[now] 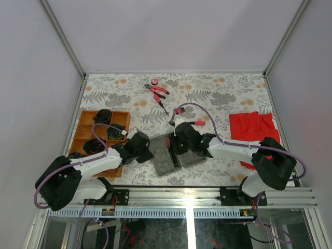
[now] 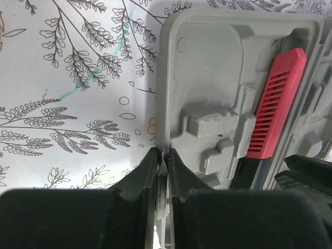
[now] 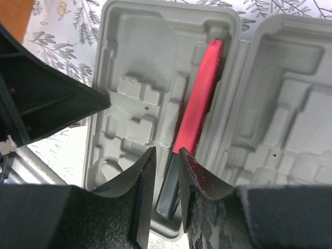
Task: Sort the tools into containers
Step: Adjust the utility knife in the storage box.
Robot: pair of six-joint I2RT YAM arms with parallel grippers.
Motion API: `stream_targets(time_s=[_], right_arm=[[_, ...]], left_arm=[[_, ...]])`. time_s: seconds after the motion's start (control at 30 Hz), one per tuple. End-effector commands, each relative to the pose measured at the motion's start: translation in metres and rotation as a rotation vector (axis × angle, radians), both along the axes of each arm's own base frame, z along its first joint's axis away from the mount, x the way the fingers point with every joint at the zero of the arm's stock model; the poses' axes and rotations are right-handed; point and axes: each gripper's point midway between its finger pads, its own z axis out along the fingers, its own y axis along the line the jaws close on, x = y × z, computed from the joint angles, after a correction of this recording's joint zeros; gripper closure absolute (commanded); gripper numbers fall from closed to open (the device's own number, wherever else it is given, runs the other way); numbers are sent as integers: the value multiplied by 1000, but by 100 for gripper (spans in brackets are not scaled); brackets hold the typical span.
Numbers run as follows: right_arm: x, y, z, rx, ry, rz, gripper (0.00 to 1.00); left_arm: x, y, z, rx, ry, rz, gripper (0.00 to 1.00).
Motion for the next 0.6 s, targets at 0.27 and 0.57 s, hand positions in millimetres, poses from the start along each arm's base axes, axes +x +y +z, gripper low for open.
stream_targets(time_s=[0.27,0.57], right_arm=[[11,1,-3,-40,1,-40,69],[10,1,-12,-76,22,-20,72]], left_arm=[[10,-9,10,-48,-53,3,100],[10,-10,11,-52,-52,3,100]])
